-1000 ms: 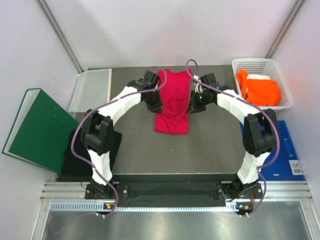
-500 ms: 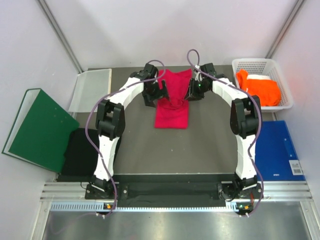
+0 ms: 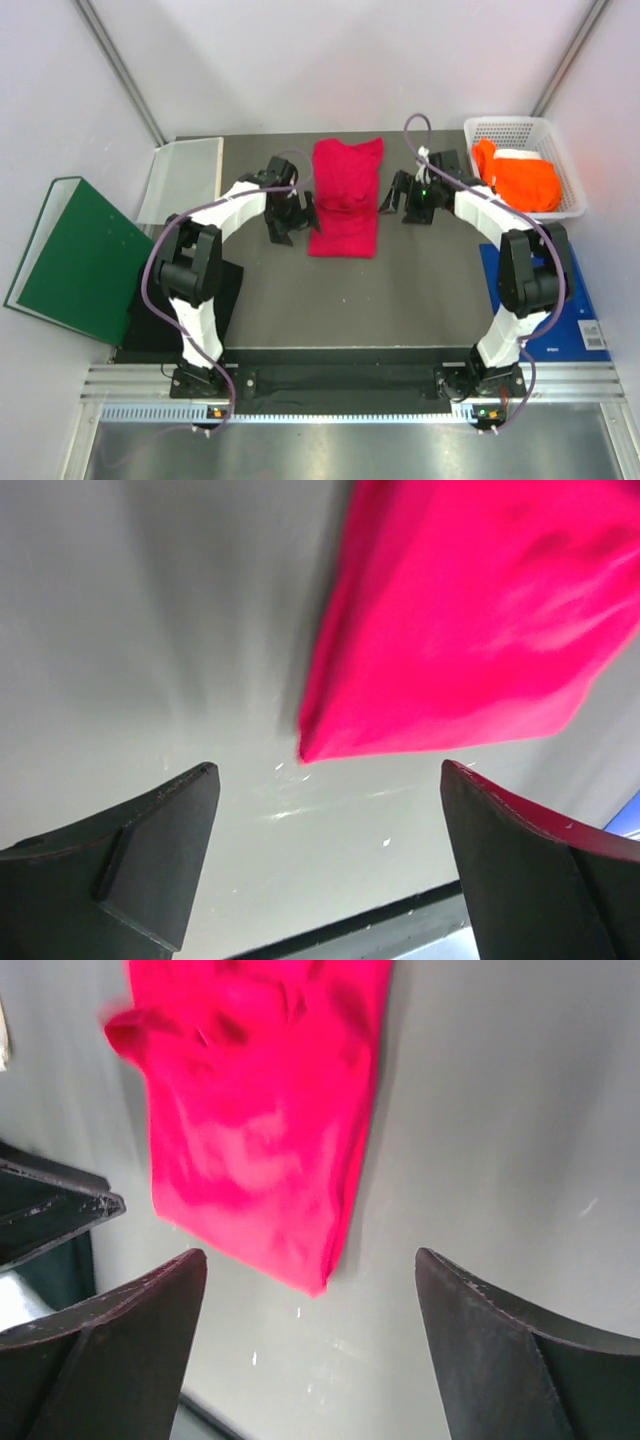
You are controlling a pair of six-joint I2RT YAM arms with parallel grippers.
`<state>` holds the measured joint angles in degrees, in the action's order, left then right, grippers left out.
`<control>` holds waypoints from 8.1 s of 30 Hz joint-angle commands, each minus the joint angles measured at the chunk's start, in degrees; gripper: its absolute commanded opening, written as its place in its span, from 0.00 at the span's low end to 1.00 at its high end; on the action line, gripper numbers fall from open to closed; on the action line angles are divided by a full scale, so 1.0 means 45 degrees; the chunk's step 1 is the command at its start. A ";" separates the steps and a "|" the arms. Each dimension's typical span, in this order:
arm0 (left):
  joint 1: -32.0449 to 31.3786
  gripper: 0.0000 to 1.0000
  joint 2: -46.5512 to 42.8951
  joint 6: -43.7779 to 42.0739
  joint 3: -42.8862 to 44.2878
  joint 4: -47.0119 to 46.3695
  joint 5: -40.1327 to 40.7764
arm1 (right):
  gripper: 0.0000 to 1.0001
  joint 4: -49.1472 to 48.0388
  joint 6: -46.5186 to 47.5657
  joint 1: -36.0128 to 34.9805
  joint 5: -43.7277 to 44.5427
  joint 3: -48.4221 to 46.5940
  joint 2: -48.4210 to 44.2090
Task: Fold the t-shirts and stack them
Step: Fold the folded rectangular tshirt in 1/3 of the way, then grab one side of the 2/3 rectangular tshirt with both arms, then fold the long partially folded tshirt into a neat square, then smooth out wrinkles on the folded tshirt, then put the neatly folded tshirt into the corner of the board with the left arm
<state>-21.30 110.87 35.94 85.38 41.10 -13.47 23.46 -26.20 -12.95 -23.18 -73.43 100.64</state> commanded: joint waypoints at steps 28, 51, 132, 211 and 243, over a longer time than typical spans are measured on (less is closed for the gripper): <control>-0.0521 0.00 -0.0962 0.1329 -0.2839 -0.2494 -0.0735 | 0.00 -0.2187 -0.3671 -0.1653 -0.2446 0.3074 0.1133; -0.1673 0.00 -0.4583 0.1213 -0.0601 0.0534 0.0689 | 0.00 0.3220 -0.0860 -0.1751 -0.2389 -0.1080 -0.1859; 0.0885 0.99 0.2336 0.1544 0.2784 -0.6107 -0.2592 | 0.76 -0.2362 -0.2264 0.0378 -0.2856 -0.5420 0.3612; -0.0696 0.70 -0.1160 0.0743 -0.2584 -0.3217 -0.2259 | 0.75 -0.2734 -0.2714 -0.0735 -0.2857 -0.5362 0.6620; 0.1101 0.93 -0.3194 -0.0333 -0.3249 0.7156 0.7779 | 0.76 -0.2616 -0.2753 -0.0618 -0.3501 -0.5518 0.5077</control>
<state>-16.05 96.73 31.29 76.84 67.16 16.53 12.16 -38.13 -16.05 -37.06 -95.33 128.27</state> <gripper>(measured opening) 0.919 0.763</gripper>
